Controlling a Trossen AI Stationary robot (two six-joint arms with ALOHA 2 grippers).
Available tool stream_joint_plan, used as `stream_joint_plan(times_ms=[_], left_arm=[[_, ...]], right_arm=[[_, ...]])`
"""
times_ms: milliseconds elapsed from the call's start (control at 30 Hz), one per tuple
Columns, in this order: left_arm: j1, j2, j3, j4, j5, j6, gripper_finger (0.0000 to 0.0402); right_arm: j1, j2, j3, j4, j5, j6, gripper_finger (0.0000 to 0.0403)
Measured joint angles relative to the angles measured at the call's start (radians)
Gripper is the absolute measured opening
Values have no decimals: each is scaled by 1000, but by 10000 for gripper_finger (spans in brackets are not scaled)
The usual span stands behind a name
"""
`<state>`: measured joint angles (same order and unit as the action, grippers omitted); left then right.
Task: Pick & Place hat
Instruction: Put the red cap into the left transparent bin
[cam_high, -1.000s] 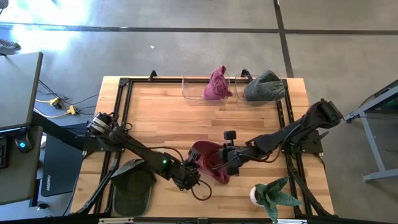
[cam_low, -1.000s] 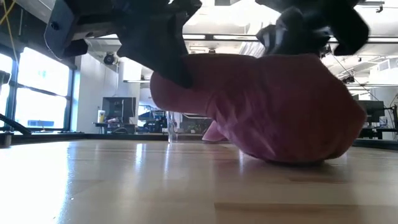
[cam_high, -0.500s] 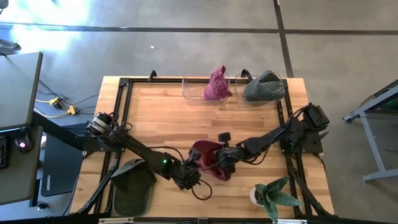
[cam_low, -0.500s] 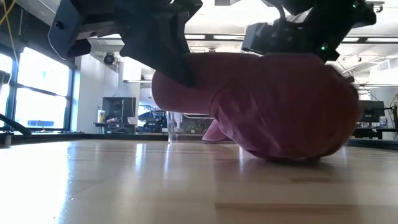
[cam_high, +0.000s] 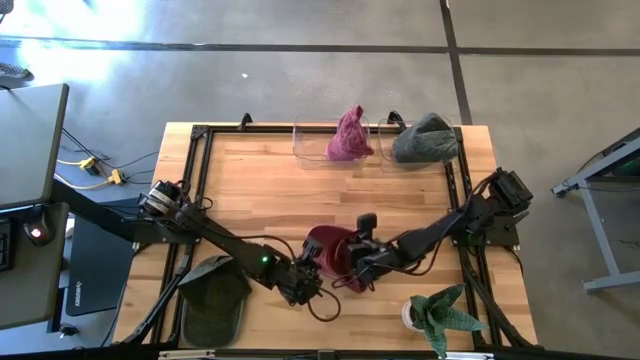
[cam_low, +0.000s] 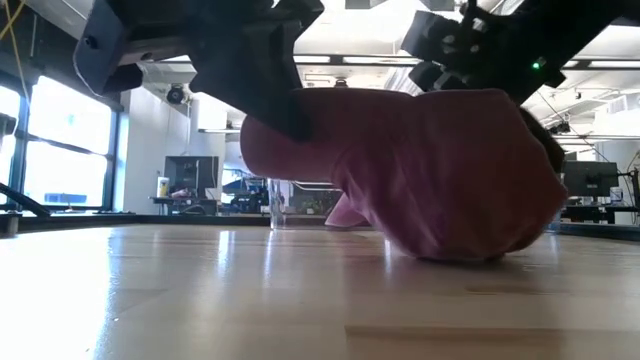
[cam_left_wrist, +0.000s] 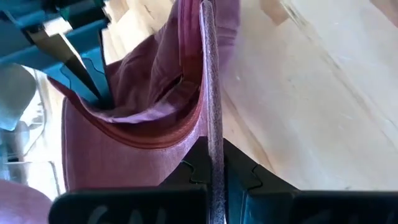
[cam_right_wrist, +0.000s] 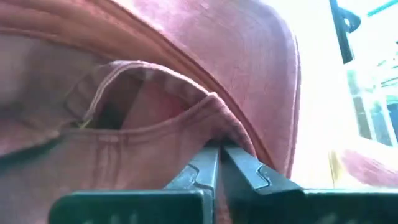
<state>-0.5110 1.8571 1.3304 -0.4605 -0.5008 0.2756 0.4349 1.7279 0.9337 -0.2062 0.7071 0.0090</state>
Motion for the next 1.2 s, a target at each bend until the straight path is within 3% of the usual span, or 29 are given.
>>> stream_joint_plan(times_ms=[267,533,700,800,933,1100,1200], left_arm=[[1,0,0,-16,-2,-19,3],[0,0,0,-12,1,-19,3],[0,0,0,-12,0,-19,3],[0,0,0,-12,-3,-19,3],[0,0,0,-13,-2,-19,3],[0,0,0,-17,-4,-37,3],[0,0,0,-21,-17,-49,3]], right_arm=[[-3,-2,0,-15,59,114,10],[-43,-2,0,23,-173,110,14],[-45,-4,5,29,-191,97,68],[-44,-35,26,-40,-185,75,116],[-29,-115,47,-145,-256,65,167],[23,-183,47,-222,-431,23,198],[70,-181,39,-245,-445,8,201]])
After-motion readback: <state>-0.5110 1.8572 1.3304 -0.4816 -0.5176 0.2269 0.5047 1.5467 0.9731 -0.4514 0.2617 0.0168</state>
